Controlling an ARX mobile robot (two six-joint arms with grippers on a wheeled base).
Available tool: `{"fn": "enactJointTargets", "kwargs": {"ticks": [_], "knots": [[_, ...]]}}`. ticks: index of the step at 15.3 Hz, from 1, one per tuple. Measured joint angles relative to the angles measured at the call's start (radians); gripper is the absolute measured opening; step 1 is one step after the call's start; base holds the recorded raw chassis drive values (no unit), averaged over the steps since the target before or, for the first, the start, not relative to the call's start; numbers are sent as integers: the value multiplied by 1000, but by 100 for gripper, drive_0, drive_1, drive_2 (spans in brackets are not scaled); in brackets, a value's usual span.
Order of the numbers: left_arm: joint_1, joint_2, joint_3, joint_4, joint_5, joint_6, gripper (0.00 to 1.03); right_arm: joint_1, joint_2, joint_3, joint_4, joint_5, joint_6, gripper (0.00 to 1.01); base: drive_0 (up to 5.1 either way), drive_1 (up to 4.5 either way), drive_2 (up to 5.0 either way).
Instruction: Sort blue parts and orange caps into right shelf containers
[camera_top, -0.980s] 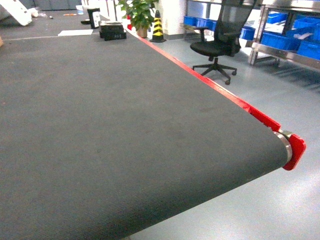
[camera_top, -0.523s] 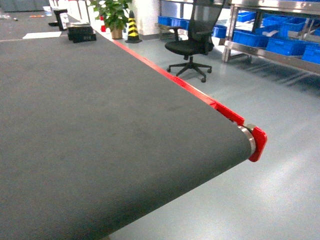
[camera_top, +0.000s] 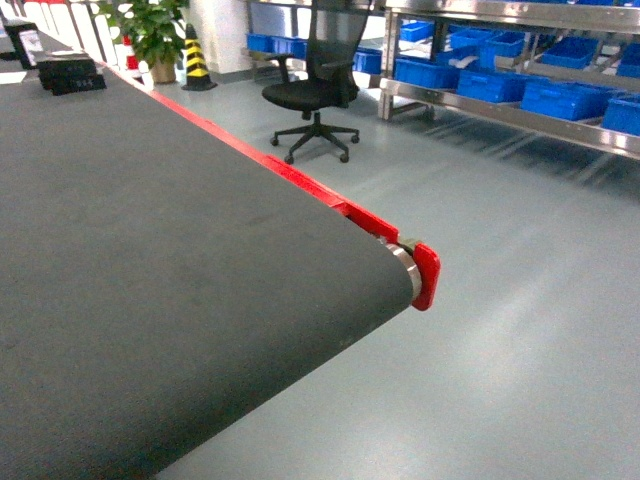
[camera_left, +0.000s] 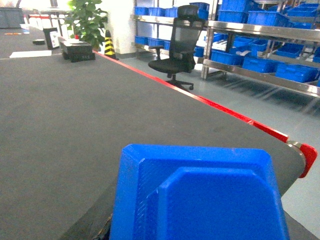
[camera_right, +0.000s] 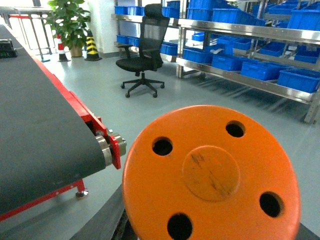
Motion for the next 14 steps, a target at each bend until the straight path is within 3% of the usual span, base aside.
{"fn": "enactJointTargets", "kwargs": {"ticks": [14], "knots": [[0,0,0,0,0,0,44,0,0,0,0,0,0,45,-156,-156,-156]]}}
